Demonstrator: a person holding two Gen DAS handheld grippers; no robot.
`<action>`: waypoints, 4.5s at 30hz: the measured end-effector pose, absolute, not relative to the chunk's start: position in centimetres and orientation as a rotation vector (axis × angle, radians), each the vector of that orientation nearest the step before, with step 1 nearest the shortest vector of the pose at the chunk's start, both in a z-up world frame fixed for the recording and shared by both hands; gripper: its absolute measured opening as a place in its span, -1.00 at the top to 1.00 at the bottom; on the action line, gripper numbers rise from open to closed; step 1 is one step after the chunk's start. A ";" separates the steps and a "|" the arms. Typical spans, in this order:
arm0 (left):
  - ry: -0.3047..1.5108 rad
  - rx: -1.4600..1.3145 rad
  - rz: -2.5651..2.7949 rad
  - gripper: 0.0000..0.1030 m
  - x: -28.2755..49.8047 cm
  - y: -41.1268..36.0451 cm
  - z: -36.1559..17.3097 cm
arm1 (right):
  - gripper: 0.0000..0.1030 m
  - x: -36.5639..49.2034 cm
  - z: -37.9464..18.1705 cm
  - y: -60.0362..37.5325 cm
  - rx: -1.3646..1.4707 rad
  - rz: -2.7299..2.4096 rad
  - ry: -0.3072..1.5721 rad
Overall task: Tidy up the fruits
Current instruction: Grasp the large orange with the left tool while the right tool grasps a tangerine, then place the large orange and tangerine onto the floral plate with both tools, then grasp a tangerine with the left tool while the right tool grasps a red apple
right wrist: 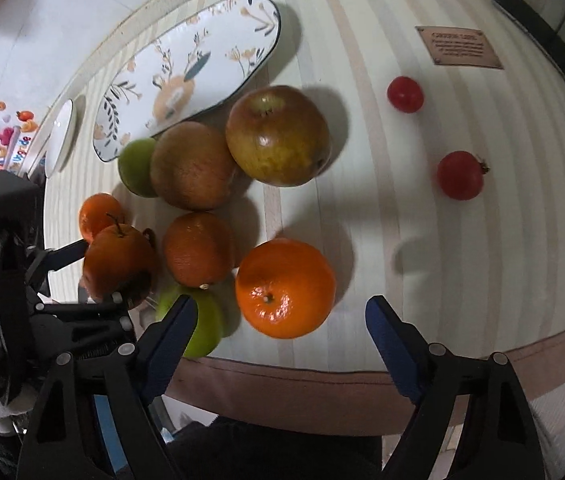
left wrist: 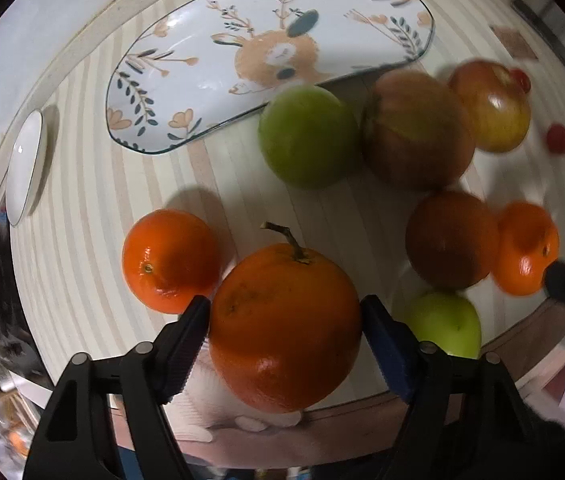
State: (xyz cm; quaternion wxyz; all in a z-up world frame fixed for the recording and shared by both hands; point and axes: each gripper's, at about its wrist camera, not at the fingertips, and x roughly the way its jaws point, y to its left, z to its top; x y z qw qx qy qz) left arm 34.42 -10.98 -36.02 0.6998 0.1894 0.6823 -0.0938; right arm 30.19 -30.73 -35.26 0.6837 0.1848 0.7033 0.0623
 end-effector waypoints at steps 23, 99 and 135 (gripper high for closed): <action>1.475 0.279 -0.224 -0.42 33.1 -9.2 -34.2 | -0.26 28.6 -37.4 -29.0 0.360 0.109 1.550; 1.324 -0.004 0.014 -0.80 42.4 -4.2 -22.1 | -0.82 41.6 -23.3 -24.7 0.116 0.072 1.356; 1.185 -0.032 0.007 -0.90 34.0 -0.6 -17.4 | -0.90 32.4 -18.2 -26.4 0.316 0.026 1.234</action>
